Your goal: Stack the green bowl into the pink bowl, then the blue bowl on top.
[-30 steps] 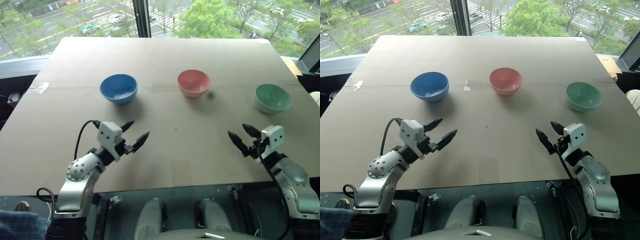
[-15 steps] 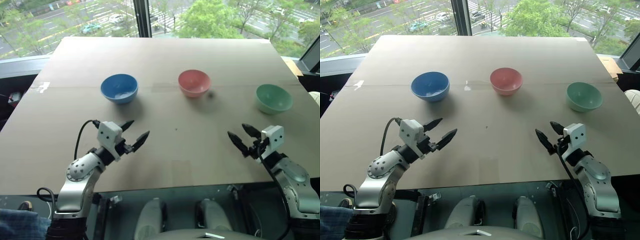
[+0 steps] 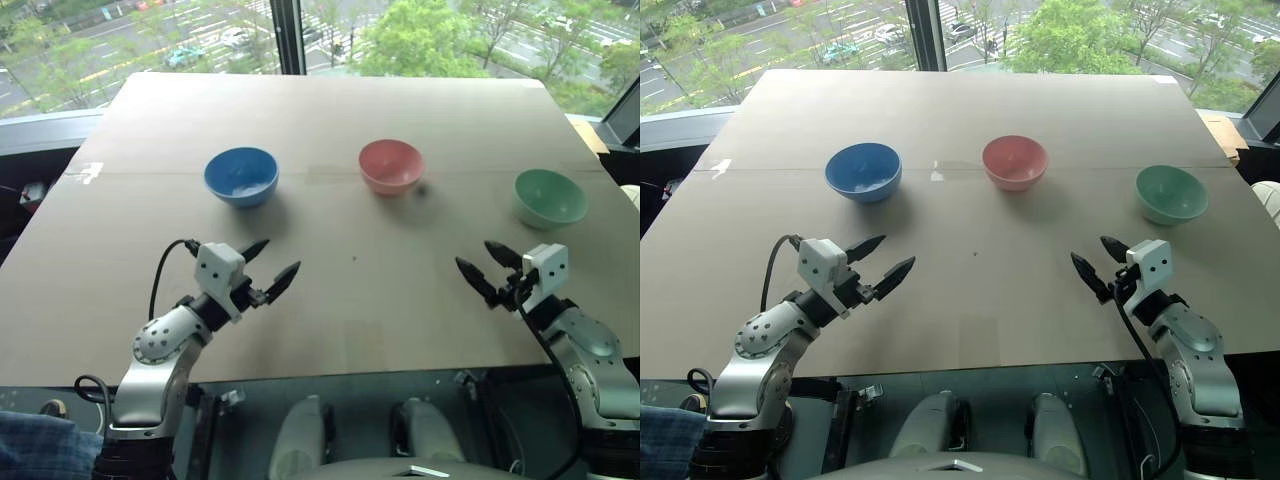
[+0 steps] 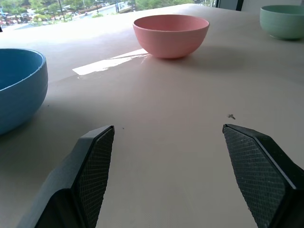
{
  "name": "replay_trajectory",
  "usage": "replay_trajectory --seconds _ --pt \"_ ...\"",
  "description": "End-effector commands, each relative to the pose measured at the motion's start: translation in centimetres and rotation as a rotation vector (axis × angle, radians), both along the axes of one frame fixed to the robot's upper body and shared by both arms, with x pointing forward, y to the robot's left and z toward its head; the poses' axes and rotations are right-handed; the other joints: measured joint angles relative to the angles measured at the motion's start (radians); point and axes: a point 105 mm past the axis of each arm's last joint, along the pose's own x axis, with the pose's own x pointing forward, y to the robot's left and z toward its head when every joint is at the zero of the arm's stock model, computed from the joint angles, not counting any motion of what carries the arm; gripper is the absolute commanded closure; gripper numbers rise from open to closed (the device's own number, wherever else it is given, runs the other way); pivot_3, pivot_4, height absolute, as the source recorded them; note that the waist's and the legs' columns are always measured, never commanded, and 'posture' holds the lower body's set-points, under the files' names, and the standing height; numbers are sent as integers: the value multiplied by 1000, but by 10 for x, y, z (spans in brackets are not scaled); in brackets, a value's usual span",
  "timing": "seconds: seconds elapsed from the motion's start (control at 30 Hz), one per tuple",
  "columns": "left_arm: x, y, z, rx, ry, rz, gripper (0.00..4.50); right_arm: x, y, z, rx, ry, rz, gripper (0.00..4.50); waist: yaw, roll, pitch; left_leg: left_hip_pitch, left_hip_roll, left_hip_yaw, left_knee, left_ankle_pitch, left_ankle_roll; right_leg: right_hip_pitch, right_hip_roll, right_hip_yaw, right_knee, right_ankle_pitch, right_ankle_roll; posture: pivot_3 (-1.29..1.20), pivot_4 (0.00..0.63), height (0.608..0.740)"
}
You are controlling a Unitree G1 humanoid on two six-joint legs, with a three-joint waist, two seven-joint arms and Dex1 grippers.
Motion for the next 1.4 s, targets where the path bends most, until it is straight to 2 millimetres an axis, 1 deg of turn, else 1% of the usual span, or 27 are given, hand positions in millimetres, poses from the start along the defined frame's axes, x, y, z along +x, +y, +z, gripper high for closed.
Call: replay_trajectory --seconds 0.03,0.13,0.23,0.33,0.4,0.43,0.5,0.57,0.73,0.83,0.97,1.07,1.17,1.2,1.23,1.4 --pt "-4 -2 18 -34 -49 -10 643 14 16 23 -120 -60 62 1009 -2 0 0 0 0 0 0 0 0 0 0 0 0 0 0 0 150 738" --pt "-7 1 22 -69 -21 -4 643 28 35 36 -228 -91 145 1009 -3 0 0 0 1 0 1 0 0 -1 1 0 0 0 0 0 150 738" --pt "-12 1 26 -88 -7 3 643 43 51 45 -357 -129 230 1009 -5 0 0 0 0 0 1 0 0 -1 1 0 0 0 0 0 150 738" --pt "-19 5 30 -113 8 12 643 63 64 54 -463 -151 263 1009 -3 0 0 -1 0 0 1 0 0 -1 1 0 0 0 0 0 150 738" --pt "-25 5 35 -126 6 6 643 77 72 60 -503 -154 278 1009 0 0 0 -1 0 -1 1 0 0 -1 1 0 -1 0 0 0 150 738" --pt "-28 6 40 -132 -4 2 643 85 82 62 -529 -150 305 1009 -3 0 1 -1 0 -1 1 0 0 -1 0 0 -1 0 0 0 150 738" --pt "-35 6 49 -144 -26 -8 643 99 94 63 -606 -143 338 1009 -5 0 1 -2 0 0 1 0 0 -1 0 0 -1 0 0 0 150 738" --pt "-42 5 56 -156 -48 -27 643 111 102 62 -672 -145 352 1009 -13 1 1 -1 0 -1 1 0 0 -1 0 -1 0 0 0 0 150 738" --pt "-55 5 65 -161 -88 -42 643 135 118 58 -786 -111 360 1009 -22 1 1 -2 0 -1 0 0 0 -1 0 -1 -1 0 0 0 150 738" --pt "-59 5 64 -161 -91 -34 643 142 121 52 -829 -80 368 1009 -26 1 1 -2 0 -1 -1 0 0 -1 0 -1 -1 0 0 0 150 738" --pt "-63 3 62 -162 -93 -24 643 150 130 44 -883 -40 368 1009 -32 2 2 -2 0 0 -1 0 -1 -1 0 -1 -1 0 0 0 150 738" --pt "-68 3 61 -172 -104 -20 643 157 140 51 -914 -62 329 1009 -40 3 2 -1 0 -1 -1 1 -1 -1 1 -1 0 0 0 0 150 738" --pt "-69 1 59 -181 -110 -16 643 159 146 57 -921 -91 327 1743 -42 4 3 -2 0 -1 -1 1 -2 -1 1 -2 -1 0 0 0 150 738" --pt "-69 0 58 -184 -111 -15 643 159 147 58 -923 -95 332 2312 -42 4 3 -2 0 -1 -2 1 -2 -1 0 -2 -1 0 0 0 150 738" --pt "-69 0 58 -186 -115 -14 643 159 149 59 -923 -100 336 2560 -43 4 3 -2 0 -1 -2 1 -2 -1 0 -2 -1 0 0 0 150 738" --pt "-67 -1 58 -197 -126 -10 643 159 151 60 -928 -110 345 4449 -49 4 3 -2 0 -1 -5 1 -2 -1 0 -2 0 0 0 0 150 738"
